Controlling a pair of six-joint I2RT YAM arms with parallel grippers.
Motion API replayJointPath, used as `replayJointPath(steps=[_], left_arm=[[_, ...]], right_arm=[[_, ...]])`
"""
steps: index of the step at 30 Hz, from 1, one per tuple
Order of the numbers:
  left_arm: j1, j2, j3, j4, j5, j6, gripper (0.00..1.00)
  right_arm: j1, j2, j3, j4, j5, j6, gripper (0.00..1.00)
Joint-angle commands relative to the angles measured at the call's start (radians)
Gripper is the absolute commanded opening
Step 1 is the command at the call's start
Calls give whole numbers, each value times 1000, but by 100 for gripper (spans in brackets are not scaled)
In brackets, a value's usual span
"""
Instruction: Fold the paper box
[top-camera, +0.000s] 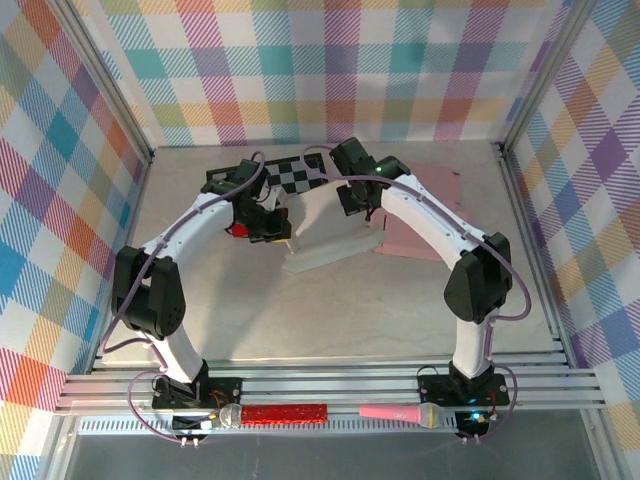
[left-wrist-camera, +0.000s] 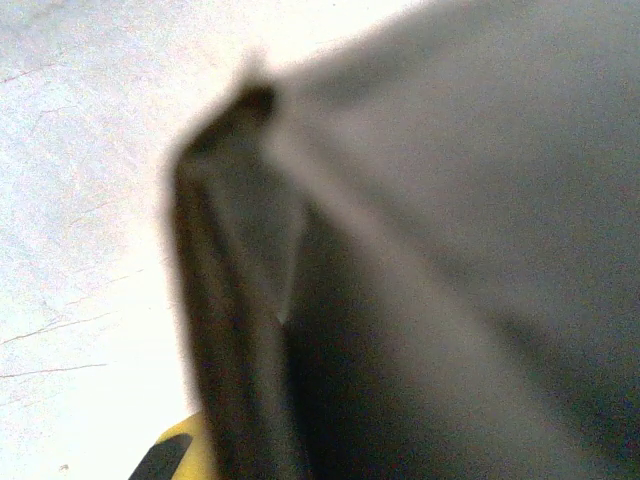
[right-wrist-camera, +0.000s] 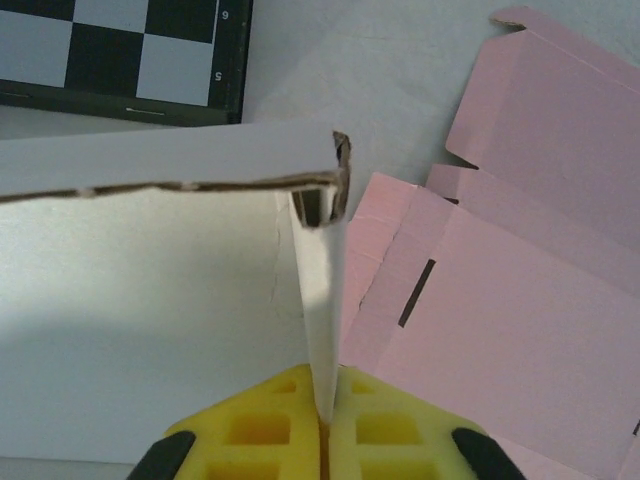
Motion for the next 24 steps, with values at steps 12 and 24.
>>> replayJointPath(steps=[12, 24], left_arm=[[-14, -65, 8, -4, 15, 0, 0], [-23, -58, 4, 28, 20, -65, 0]], right_arm=[[0, 61, 85, -56, 28, 28, 13], [74, 219, 350, -457, 518, 431, 0]])
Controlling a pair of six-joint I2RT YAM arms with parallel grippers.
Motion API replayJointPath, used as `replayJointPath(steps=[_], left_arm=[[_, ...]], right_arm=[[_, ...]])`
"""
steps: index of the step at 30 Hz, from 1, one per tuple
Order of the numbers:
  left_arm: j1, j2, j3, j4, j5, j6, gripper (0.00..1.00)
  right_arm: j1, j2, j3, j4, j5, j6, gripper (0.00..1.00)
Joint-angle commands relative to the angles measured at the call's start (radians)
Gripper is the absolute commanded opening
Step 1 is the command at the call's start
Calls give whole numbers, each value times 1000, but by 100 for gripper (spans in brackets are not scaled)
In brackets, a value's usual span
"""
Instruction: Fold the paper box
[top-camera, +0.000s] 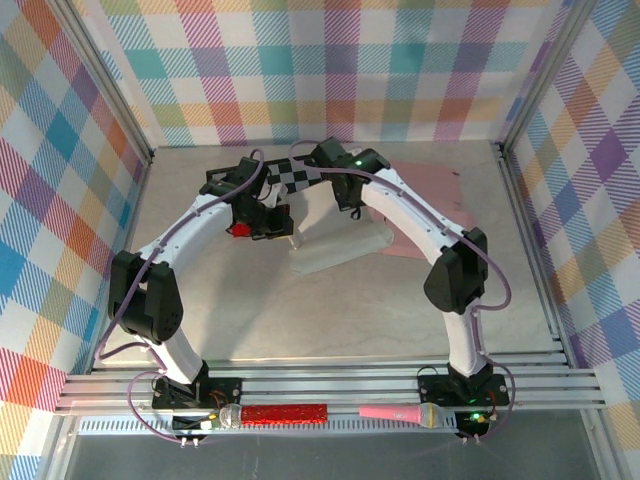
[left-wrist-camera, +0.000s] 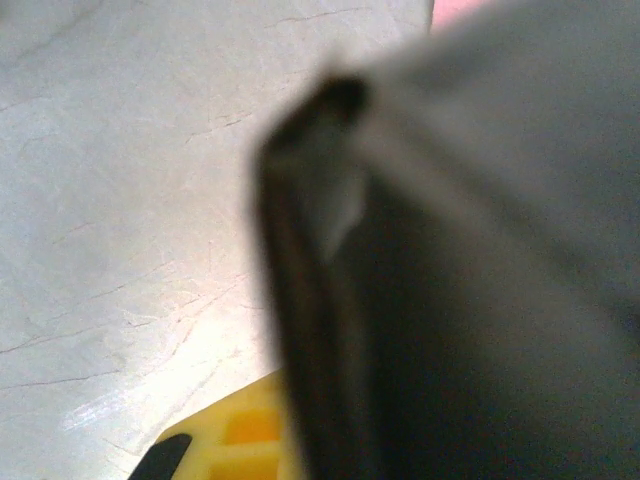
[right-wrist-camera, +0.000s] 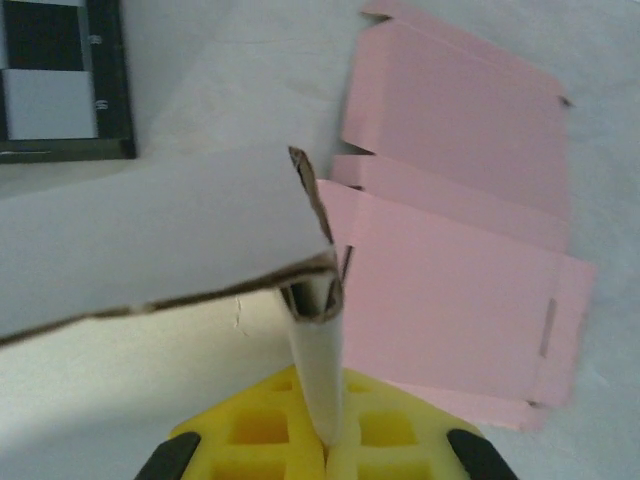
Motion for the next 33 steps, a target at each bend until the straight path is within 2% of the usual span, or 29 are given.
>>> replayJointPath(steps=[1, 5, 9, 11, 13, 15, 18, 24, 30, 33], left_arm=[[-10, -29, 2, -4, 30, -32, 0], [-13, -28, -4, 12, 40, -46, 0], [-13, -31, -8, 5, 27, -46, 0], [-13, -30, -17, 8, 12, -49, 0], [-13, -29, -34, 28, -5, -67, 0], [-16, -28, -69, 81, -13, -98, 0], [-36, -16, -121, 153, -51, -127, 0], [-100, 12, -256, 315, -140, -156, 0], [-148, 47, -374, 486, -205, -207, 0], [-159, 52, -424, 591, -225, -221, 5]], right_arm=[[18, 80, 115, -238, 251, 211, 0], [42, 121, 167, -276, 245, 226, 0], [40, -6, 11, -10, 76, 80, 0], [40, -50, -16, 25, 49, 73, 0], [40, -54, -12, -17, 50, 103, 0], [40, -54, -43, -47, 41, 134, 0], [45, -92, -197, -33, 25, 205, 0], [44, -218, -537, 122, -2, 296, 0], [49, -206, -619, 120, -2, 342, 0], [49, -196, -645, 139, -2, 318, 0]])
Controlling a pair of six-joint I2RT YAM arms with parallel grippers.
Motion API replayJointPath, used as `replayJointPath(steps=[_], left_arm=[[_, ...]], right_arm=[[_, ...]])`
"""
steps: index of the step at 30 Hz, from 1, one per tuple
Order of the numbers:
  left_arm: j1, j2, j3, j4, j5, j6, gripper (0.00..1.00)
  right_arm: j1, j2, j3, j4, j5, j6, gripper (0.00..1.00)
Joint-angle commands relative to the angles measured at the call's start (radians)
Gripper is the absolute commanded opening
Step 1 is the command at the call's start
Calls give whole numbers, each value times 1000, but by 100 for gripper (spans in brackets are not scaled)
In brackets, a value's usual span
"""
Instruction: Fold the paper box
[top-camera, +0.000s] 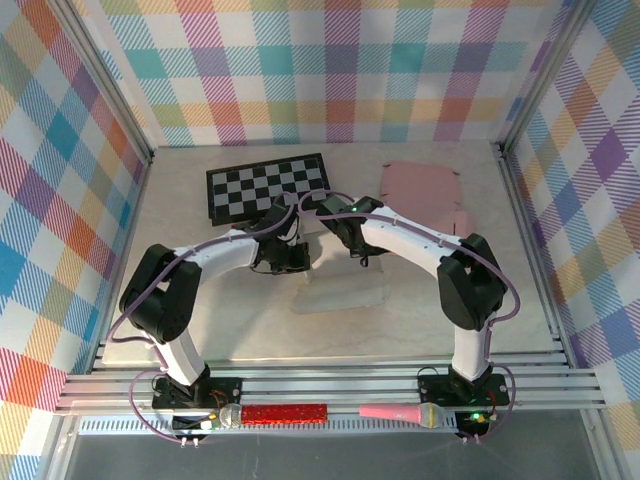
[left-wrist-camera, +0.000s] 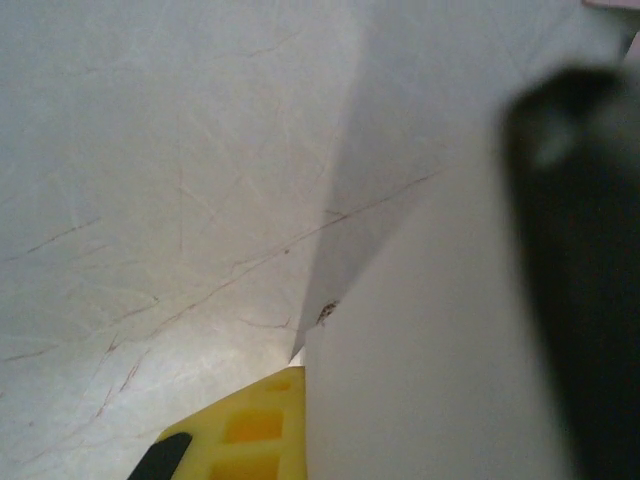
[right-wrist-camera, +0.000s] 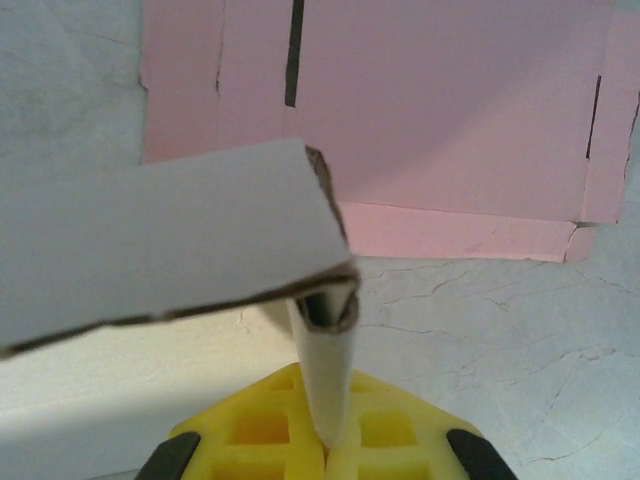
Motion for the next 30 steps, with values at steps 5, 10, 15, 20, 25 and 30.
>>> replayJointPath(steps=[5, 10, 15, 20, 25, 30], left_arm=[[-3, 23, -52, 202, -120, -21, 13], [-1, 21, -42, 212, -137, 25, 18], [0, 14, -43, 213, -176, 50, 18], [-4, 26, -33, 201, -197, 65, 4], [-51, 9, -57, 182, -322, 46, 0], [-120, 1, -98, 156, -536, -49, 0]], right_arm=[[-6, -3, -66, 12, -38, -39, 0], [-6, -8, -88, 20, -39, -68, 0], [-6, -19, -91, 22, -36, -69, 0], [-6, -22, -79, 11, -34, -55, 0], [-6, -20, -59, -1, -36, -34, 0], [-7, -8, -52, -10, -44, -12, 0]])
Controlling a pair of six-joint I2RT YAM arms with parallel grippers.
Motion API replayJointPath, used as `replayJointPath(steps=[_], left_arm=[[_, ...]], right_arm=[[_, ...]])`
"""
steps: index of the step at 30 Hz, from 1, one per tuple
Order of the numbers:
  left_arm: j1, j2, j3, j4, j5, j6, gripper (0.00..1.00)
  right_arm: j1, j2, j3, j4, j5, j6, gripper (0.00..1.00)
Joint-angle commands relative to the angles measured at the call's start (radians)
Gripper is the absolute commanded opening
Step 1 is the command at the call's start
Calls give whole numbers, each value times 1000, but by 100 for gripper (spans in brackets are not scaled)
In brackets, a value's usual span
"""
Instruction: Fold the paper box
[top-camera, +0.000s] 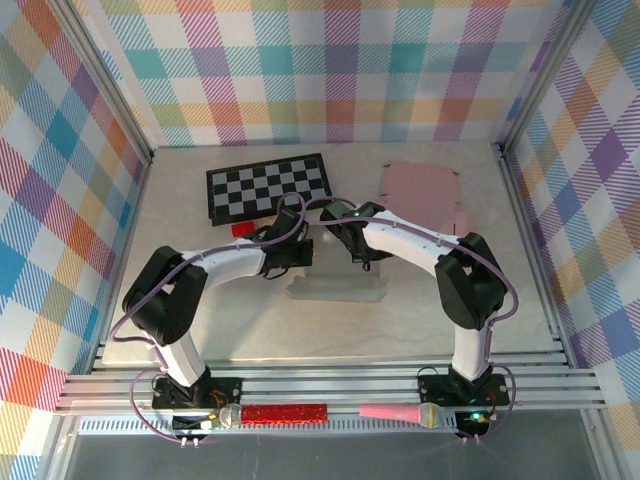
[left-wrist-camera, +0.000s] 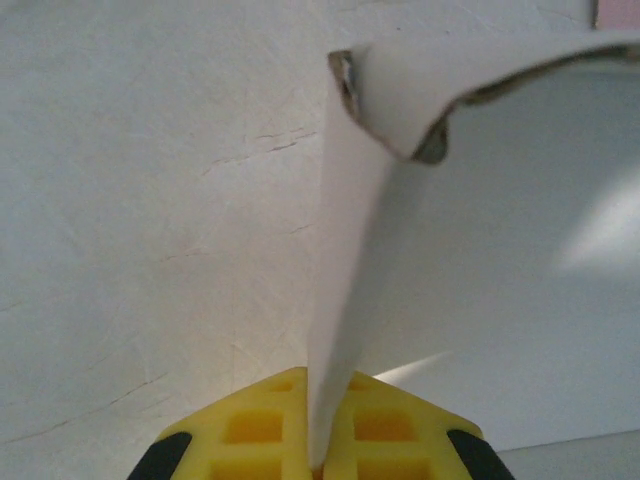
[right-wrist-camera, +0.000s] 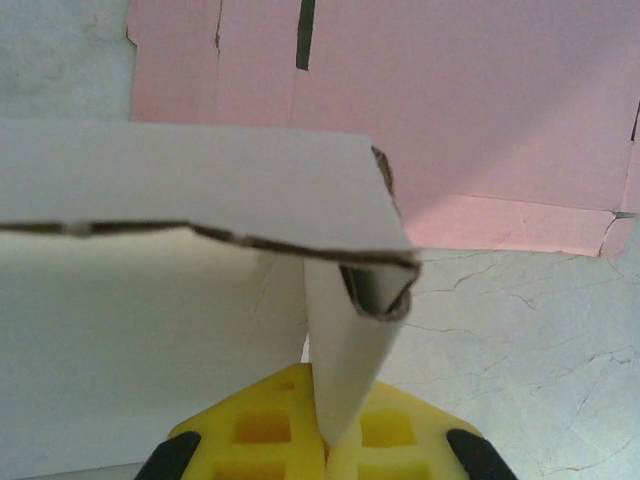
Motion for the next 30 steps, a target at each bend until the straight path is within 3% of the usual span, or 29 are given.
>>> replayJointPath(steps=[1, 4, 7, 13, 16, 18, 22, 26, 30], left_arm=[[-49, 5, -45, -60, -251, -81, 0], [-98, 25, -24, -122, -368, -145, 0], [-126, 43, -9, -144, -415, -195, 0], [-130, 28, -23, -98, -400, -174, 15], [-99, 6, -44, -37, -320, -116, 23], [-68, 13, -37, -26, -262, -89, 22], [-61, 47, 5, -65, -246, -50, 0], [-108, 88, 67, -242, -440, -127, 0], [-151, 112, 75, -307, -549, -230, 0]], right_arm=[[-2, -3, 17, -77, -5, 20, 0], [-1, 3, 18, -79, -14, 25, 0], [-1, 8, 19, -76, -23, 22, 0], [-1, 8, 23, -78, -27, 12, 0], [-1, 7, 23, -74, -31, 4, 0], [-1, 4, 21, -75, -33, 7, 0], [-1, 3, 22, -83, -34, 22, 0], [-1, 11, 37, -98, -45, 43, 0], [-2, 19, 45, -102, -61, 56, 0]])
